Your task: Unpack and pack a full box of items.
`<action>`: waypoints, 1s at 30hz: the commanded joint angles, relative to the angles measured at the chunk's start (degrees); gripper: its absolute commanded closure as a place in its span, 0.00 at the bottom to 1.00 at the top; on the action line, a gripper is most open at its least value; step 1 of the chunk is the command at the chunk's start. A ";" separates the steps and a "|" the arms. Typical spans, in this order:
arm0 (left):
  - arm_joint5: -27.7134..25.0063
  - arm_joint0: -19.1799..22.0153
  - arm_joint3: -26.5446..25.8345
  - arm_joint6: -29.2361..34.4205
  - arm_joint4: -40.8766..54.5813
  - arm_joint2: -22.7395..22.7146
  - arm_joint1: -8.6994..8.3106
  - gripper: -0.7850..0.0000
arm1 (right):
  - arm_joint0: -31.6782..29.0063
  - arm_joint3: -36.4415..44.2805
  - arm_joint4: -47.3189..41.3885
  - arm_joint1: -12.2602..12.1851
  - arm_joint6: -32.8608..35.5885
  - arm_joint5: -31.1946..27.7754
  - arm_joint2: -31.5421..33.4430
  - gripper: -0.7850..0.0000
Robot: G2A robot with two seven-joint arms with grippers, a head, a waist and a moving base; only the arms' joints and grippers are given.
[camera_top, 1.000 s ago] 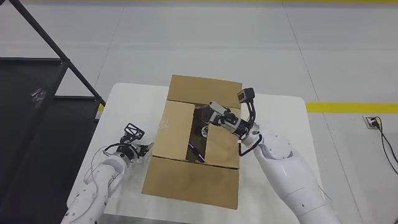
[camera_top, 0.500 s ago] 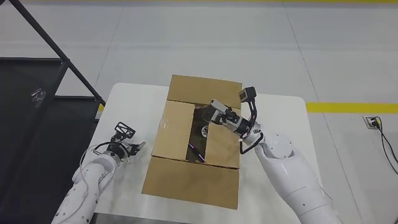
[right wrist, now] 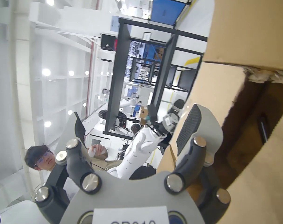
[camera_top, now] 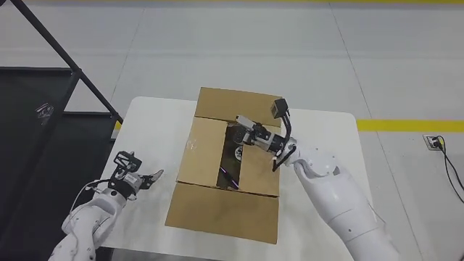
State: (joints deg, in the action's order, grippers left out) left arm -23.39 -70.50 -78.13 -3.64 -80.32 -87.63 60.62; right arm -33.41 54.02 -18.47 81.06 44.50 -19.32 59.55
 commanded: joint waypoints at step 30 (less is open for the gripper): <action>-14.59 -18.10 -18.49 -6.52 16.02 -12.68 -1.14 0.00 | 11.91 -16.37 0.16 7.80 -0.81 4.63 -10.60 0.00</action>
State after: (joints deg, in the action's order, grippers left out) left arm -37.87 -88.17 -95.97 -9.89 -63.92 -100.37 59.47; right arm -21.62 37.88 -17.38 88.79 42.96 -14.16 48.66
